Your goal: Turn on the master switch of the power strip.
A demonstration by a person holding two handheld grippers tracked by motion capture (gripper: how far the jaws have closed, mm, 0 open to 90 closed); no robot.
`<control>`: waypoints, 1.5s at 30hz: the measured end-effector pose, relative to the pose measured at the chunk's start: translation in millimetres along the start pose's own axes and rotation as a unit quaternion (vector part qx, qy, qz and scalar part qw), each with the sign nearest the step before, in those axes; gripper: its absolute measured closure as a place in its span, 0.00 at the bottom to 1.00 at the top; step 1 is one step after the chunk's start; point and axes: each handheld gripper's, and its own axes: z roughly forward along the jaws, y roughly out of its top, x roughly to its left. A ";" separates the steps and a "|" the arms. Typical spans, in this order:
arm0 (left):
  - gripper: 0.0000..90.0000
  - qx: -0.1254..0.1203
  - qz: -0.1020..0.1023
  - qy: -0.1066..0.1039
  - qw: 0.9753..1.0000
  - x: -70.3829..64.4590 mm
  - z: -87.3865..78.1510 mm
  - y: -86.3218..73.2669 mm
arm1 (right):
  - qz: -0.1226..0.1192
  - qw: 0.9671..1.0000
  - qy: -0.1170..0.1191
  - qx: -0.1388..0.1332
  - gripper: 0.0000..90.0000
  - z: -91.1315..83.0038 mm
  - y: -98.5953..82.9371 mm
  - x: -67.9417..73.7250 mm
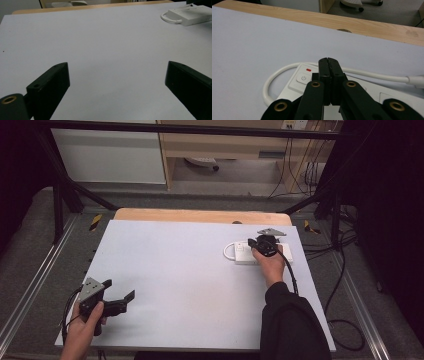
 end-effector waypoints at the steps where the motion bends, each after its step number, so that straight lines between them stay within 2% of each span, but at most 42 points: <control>1: 0.06 0.000 -0.001 0.000 1.000 0.0 0.0 0.0 | -0.003 1.000 -0.001 0.000 1.00 1.0 0.9 1.2; 6: 0.06 -0.002 -0.002 0.001 1.000 0.6 -0.5 0.1 | -0.014 1.000 -0.002 -0.001 1.00 7.5 5.8 10.0; 14: 0.06 -0.002 -0.001 -0.001 1.000 0.6 -0.4 0.1 | -0.023 1.000 -0.003 0.008 1.00 14.1 3.7 16.1; 33: 0.06 -0.001 0.000 -0.002 1.000 0.4 -0.1 0.0 | -0.041 0.999 -0.001 0.028 1.00 21.1 3.3 23.2; 45: 0.07 -0.002 -0.001 -0.001 1.000 0.7 -0.4 0.1 | -0.043 0.998 -0.003 0.037 1.00 25.0 1.2 26.3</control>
